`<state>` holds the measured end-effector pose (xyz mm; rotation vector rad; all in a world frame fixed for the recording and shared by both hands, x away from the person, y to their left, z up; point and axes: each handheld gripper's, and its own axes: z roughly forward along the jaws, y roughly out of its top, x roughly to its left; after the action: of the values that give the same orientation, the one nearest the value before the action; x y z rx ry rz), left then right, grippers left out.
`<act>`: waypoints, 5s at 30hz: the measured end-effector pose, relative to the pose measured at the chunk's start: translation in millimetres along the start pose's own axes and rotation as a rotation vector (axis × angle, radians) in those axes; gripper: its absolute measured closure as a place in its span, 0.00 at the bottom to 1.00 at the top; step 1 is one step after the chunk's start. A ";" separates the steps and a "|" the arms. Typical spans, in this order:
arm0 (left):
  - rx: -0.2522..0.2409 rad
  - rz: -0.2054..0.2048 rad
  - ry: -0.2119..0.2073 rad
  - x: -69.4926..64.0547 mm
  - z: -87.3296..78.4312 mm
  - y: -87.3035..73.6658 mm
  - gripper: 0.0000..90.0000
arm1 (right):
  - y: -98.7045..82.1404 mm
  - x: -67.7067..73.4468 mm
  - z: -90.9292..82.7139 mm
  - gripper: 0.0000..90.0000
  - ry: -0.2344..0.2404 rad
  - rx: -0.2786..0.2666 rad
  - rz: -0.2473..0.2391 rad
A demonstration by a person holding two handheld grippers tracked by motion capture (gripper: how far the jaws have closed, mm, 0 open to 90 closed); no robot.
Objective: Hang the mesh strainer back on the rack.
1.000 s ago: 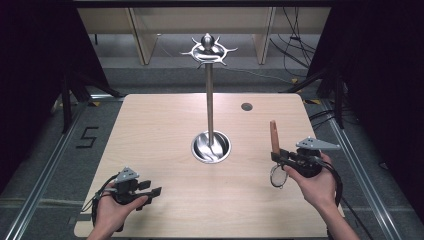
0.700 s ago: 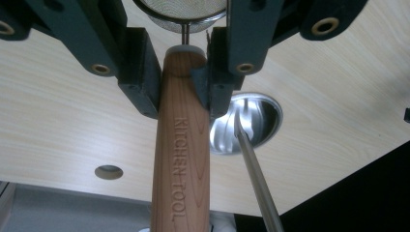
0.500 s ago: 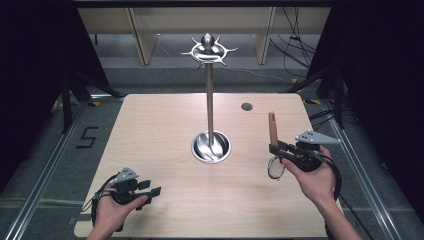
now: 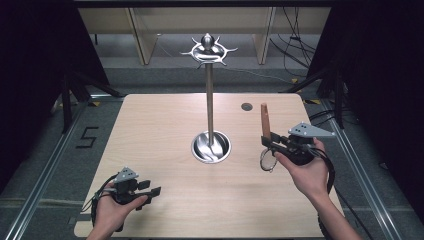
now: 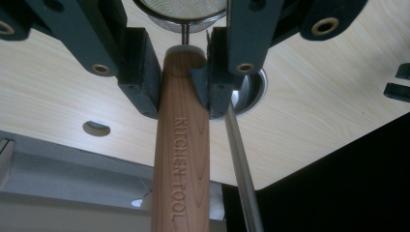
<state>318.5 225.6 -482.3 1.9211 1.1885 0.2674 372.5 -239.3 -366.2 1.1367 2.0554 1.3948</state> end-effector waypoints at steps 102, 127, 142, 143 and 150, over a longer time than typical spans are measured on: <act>0.015 0.020 -0.001 2.1 -2.2 0.9 0.50 | 85.0 36.2 19.3 0.77 0.046 -0.163 -0.129; 0.016 0.023 -0.003 2.2 -2.0 1.0 0.50 | 100.9 47.3 22.4 0.77 0.050 -0.182 -0.154; 0.012 0.018 -0.004 2.1 -2.2 1.0 0.50 | 108.2 53.9 25.4 0.77 0.060 -0.172 -0.139; 0.011 0.017 -0.004 2.1 -2.2 1.0 0.50 | 108.4 54.5 25.3 0.77 0.060 -0.166 -0.130; 0.009 0.017 -0.004 2.2 -2.3 1.1 0.50 | 110.7 58.2 26.7 0.77 0.058 -0.158 -0.116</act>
<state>319.0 228.4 -480.6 1.9397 1.1726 0.2673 401.2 -158.6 -271.2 0.9081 1.9760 1.5190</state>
